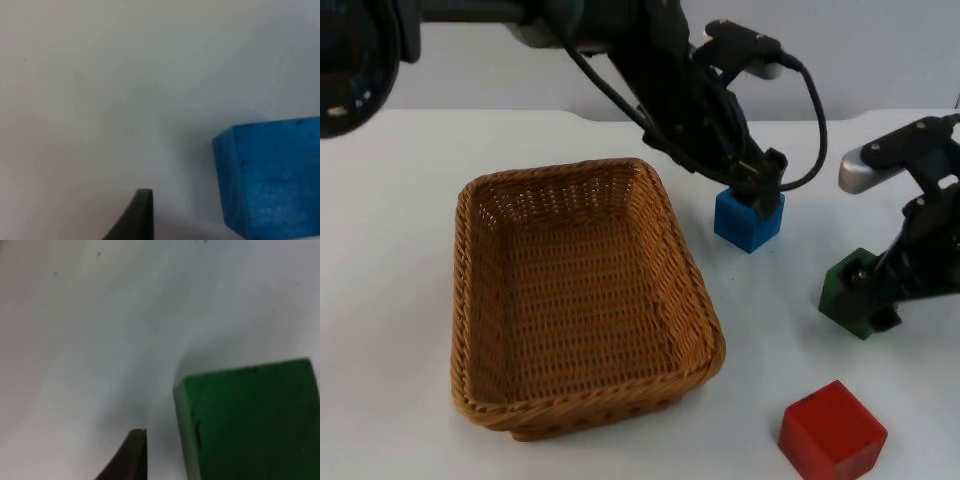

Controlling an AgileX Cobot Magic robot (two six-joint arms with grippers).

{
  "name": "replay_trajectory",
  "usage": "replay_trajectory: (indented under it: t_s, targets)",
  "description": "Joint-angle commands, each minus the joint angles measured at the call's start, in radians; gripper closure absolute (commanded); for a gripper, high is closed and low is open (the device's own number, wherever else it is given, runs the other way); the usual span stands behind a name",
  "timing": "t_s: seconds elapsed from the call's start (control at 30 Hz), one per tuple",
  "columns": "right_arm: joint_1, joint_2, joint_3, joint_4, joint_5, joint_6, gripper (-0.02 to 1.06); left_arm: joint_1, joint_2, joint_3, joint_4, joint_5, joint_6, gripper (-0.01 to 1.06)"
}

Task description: Pick up one cube with each hand and place exactly two cubes into the same basket, leaving the remaining cube outside.

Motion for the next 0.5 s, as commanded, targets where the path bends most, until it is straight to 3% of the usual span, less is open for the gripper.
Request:
replay_trajectory:
  t_s: [0.0,0.27,0.47]
  targets:
    - [0.003,0.010,-0.005,-0.006,-0.054,-0.007,-0.01,-0.006,0.006,-0.005,-0.029,-0.041,0.007,0.00]
    - [0.003,0.034,-0.005,-0.006,-0.130,-0.007,-0.01,-0.006,0.047,-0.005,-0.138,-0.082,0.139,0.00]
    - [0.003,0.050,-0.005,-0.006,-0.143,-0.029,-0.01,-0.006,0.084,-0.005,-0.162,-0.139,0.148,0.00]
